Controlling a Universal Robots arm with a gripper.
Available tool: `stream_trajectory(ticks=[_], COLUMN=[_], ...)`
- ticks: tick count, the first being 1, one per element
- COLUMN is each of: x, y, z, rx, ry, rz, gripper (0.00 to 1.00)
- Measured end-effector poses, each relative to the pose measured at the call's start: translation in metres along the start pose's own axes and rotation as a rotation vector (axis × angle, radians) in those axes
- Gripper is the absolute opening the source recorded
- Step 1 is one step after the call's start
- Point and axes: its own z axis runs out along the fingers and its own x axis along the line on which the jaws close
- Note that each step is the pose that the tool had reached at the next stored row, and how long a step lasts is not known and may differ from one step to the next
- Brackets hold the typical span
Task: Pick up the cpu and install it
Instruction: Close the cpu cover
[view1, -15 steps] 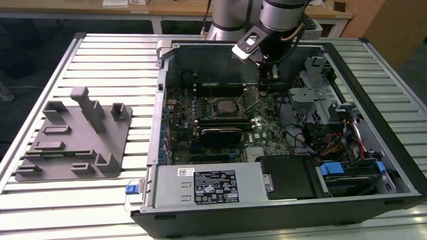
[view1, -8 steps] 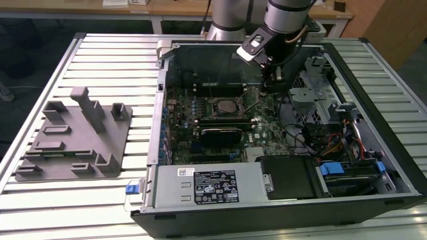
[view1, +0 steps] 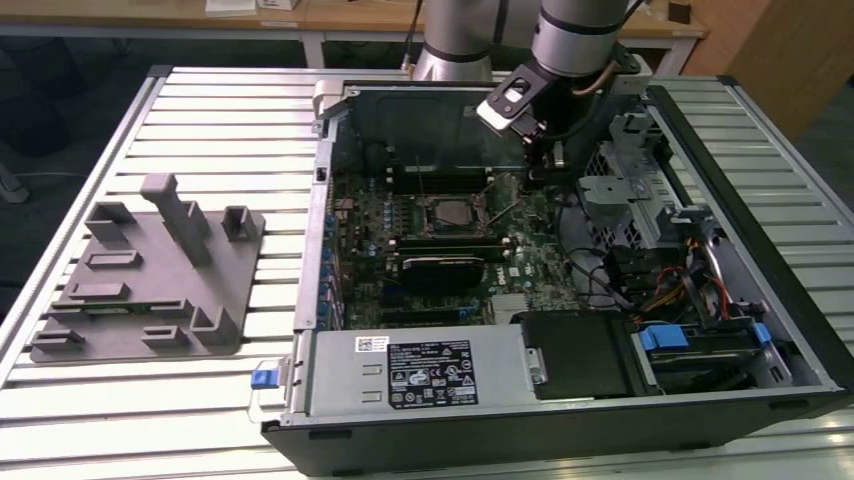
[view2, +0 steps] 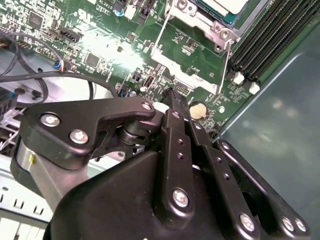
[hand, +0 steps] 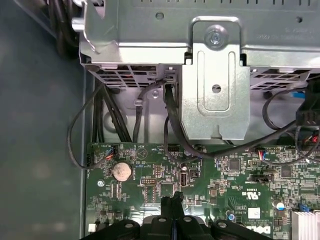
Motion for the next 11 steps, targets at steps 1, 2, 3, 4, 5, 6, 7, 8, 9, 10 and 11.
stream_trajectory(ticks=[1, 2, 3, 4, 5, 6, 7, 8, 9, 10, 11], x=[0.0, 0.0, -0.0001, -0.0001, -0.0001, 0.0, 0.0, 0.0, 0.0, 0.0, 0.0], y=[0.0, -0.0001, -0.0001, -0.0001, 0.0, 0.0, 0.0, 0.0, -0.0001, -0.0004, -0.0012], z=[0.0012, 0.002, 0.0024, 0.0025, 0.0025, 0.0025, 0.0026, 0.0027, 0.0027, 0.0028, 0.0028], rx=[0.0023, 0.0037, 0.0041, 0.0041, 0.0042, 0.0042, 0.0042, 0.0042, 0.0042, 0.0042, 0.0041], ry=[-0.0001, 0.0, -0.0001, -0.0003, -0.0004, -0.0003, -0.0002, -0.0001, -0.0001, 0.0002, 0.0009], rz=[0.0, 0.0, 0.0, 0.0, 0.0, 0.0, 0.0, 0.0, 0.0, 0.0, 0.0], gripper=[0.11, 0.11, 0.11, 0.11, 0.11, 0.11, 0.11, 0.11, 0.11, 0.11, 0.11])
